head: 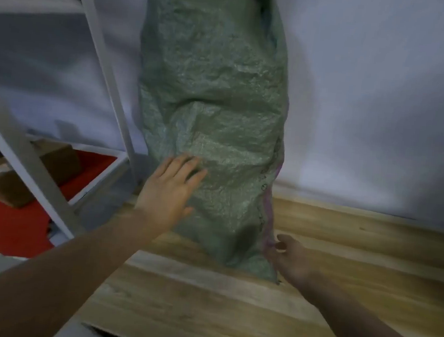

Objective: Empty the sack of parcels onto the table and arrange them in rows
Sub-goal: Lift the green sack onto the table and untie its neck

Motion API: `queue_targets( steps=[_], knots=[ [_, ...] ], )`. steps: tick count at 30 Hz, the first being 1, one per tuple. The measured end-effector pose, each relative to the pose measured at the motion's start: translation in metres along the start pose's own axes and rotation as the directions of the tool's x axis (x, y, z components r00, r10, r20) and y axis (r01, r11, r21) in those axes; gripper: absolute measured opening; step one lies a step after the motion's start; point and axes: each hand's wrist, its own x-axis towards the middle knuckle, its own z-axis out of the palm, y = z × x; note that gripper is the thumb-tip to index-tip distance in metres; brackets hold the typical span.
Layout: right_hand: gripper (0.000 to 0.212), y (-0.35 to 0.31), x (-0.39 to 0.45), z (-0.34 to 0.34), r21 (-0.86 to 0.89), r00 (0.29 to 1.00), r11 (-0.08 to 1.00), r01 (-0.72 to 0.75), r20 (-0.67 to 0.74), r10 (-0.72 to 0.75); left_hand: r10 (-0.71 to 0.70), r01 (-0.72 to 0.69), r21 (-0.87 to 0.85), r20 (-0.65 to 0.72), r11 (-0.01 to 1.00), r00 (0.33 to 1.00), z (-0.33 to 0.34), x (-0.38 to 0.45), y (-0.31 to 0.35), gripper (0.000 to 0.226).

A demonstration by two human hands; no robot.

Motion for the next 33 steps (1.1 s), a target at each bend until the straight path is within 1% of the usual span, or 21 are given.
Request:
queue_targets(
  steps=[2, 3, 5, 6, 9, 13, 15, 16, 19, 22, 24, 28, 30, 33],
  knots=[
    [0.042, -0.002, 0.018, 0.015, 0.095, 1.000, 0.995, -0.018, -0.015, 0.019, -0.025, 0.027, -0.037, 0.030, 0.999, 0.999, 0.006, 0.010, -0.016, 0.094],
    [0.045, -0.002, 0.026, 0.023, 0.142, 1.000, 0.990, -0.023, -0.005, 0.024, -0.022, 0.023, -0.028, 0.035, 0.999, 0.999, 0.012, 0.013, -0.022, 0.092],
    [0.047, -0.005, 0.037, 0.040, 0.166, 0.998, 0.984, -0.066, -0.006, 0.068, 0.018, -0.017, -0.015, 0.036, 1.000, 0.999, 0.021, 0.020, -0.032, 0.085],
    [0.048, -0.006, 0.041, 0.049, 0.167, 0.994, 0.981, -0.102, -0.015, 0.106, 0.051, -0.051, -0.016, 0.028, 0.999, 0.998, 0.025, 0.022, -0.035, 0.077],
    [0.048, -0.007, 0.055, 0.072, 0.197, 0.987, 0.969, -0.149, -0.027, 0.158, 0.167, -0.167, 0.012, -0.045, 0.986, 0.985, 0.031, 0.026, -0.044, 0.044],
    [0.040, -0.010, 0.067, 0.095, 0.253, 0.975, 0.951, -0.176, -0.085, 0.204, 0.209, -0.213, -0.006, -0.164, 0.977, 0.964, 0.037, 0.028, -0.050, 0.018],
    [0.034, -0.012, 0.069, 0.100, 0.230, 0.965, 0.955, -0.186, -0.142, 0.222, 0.215, -0.227, -0.020, -0.250, 0.974, 0.944, 0.040, 0.029, -0.049, 0.005],
    [0.033, -0.013, 0.070, 0.101, 0.211, 0.959, 0.959, -0.191, -0.168, 0.228, 0.213, -0.230, -0.026, -0.284, 0.973, 0.935, 0.041, 0.030, -0.048, 0.007],
    [0.031, -0.016, 0.071, 0.100, 0.144, 0.950, 0.966, -0.213, -0.200, 0.239, 0.254, -0.270, -0.008, -0.314, 0.963, 0.915, 0.046, 0.033, -0.045, 0.008],
    [0.038, -0.018, 0.071, 0.104, 0.028, 0.956, 0.975, -0.220, -0.192, 0.221, 0.242, -0.268, -0.029, -0.343, 0.963, 0.908, 0.048, 0.034, -0.043, 0.010],
    [0.040, -0.016, 0.069, 0.107, -0.020, 0.954, 0.976, -0.216, -0.220, 0.206, 0.229, -0.269, -0.056, -0.377, 0.961, 0.897, 0.047, 0.035, -0.042, 0.007],
    [0.015, -0.008, 0.065, 0.100, 0.015, 0.947, 0.985, -0.173, -0.273, 0.171, 0.230, -0.291, -0.088, -0.415, 0.953, 0.880, 0.040, 0.040, -0.031, 0.012],
    [0.013, -0.003, 0.062, 0.090, 0.048, 0.939, 0.986, -0.160, -0.302, 0.167, 0.217, -0.286, -0.109, -0.418, 0.952, 0.882, 0.033, 0.044, -0.020, 0.014],
    [0.023, 0.007, 0.059, 0.071, 0.053, 0.944, 0.992, -0.118, -0.304, 0.128, 0.216, -0.294, -0.130, -0.419, 0.947, 0.882, 0.020, 0.050, 0.001, 0.016]
  ],
)
